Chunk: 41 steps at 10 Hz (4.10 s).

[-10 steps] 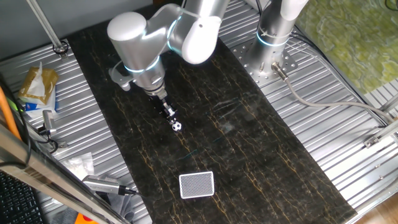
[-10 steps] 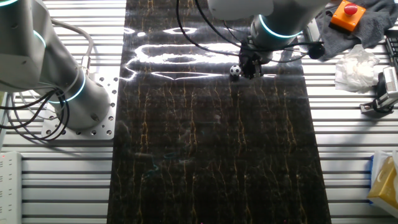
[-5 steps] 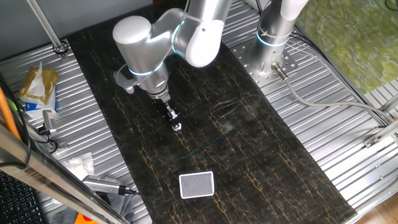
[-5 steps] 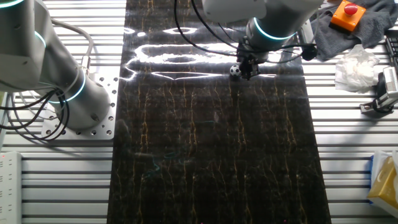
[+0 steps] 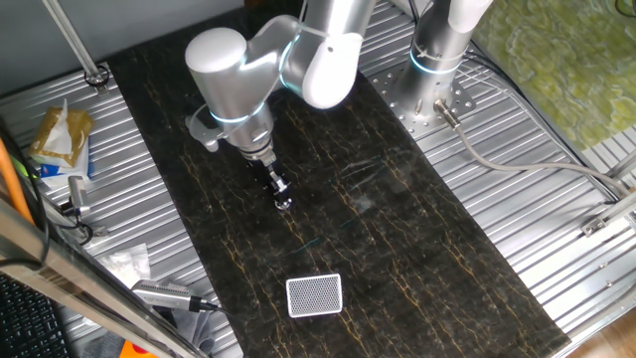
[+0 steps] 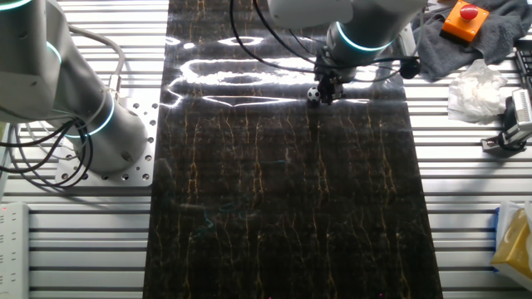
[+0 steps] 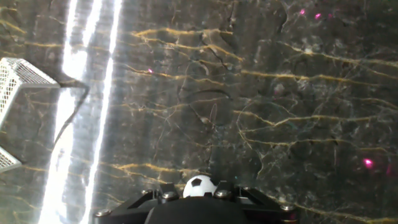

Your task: Push the soccer ball into the goal

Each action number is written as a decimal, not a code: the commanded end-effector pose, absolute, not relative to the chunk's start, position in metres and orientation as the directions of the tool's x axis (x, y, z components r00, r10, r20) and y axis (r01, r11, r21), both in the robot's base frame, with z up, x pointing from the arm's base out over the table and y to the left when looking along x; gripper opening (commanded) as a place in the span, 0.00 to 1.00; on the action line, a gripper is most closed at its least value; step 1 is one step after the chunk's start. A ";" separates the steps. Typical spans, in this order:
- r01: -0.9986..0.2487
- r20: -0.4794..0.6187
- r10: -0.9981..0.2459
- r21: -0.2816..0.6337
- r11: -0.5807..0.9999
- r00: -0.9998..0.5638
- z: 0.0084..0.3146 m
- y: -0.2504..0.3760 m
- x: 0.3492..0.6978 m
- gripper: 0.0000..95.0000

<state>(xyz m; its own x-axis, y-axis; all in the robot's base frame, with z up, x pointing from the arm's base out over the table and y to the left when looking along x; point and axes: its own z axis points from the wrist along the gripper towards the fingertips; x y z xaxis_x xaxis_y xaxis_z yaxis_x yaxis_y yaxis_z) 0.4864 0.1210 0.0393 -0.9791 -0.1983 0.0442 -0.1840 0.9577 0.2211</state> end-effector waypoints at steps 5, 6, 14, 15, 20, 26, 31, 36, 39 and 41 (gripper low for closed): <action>-0.168 0.047 -0.182 0.220 0.961 -0.982 0.034 0.130 0.484 0.40; -0.164 0.046 -0.178 0.222 0.961 -0.983 0.033 0.133 0.485 0.40; -0.053 0.077 -0.074 0.245 0.968 -0.994 0.050 0.205 0.516 0.40; -0.056 0.079 -0.078 0.241 0.969 -0.994 0.050 0.206 0.516 0.40; -0.058 0.084 -0.078 0.223 0.973 -0.993 0.053 0.202 0.512 0.40; -0.004 0.083 -0.027 0.263 0.965 -0.996 0.043 0.197 0.493 0.40; 0.023 0.054 0.009 0.285 0.958 -0.999 0.035 0.212 0.494 0.40; 0.032 0.059 0.016 0.283 0.959 -0.998 0.039 0.223 0.503 0.40; -0.003 0.049 -0.015 0.240 0.971 -0.999 0.040 0.220 0.502 0.40; -0.026 0.053 -0.039 0.226 0.974 -0.998 0.046 0.208 0.496 0.40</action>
<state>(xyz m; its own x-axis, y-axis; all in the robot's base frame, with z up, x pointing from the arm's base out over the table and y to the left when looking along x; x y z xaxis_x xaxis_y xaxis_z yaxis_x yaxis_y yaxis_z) 0.4944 0.2055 0.0476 -0.9977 -0.0424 0.0523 -0.0296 0.9738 0.2255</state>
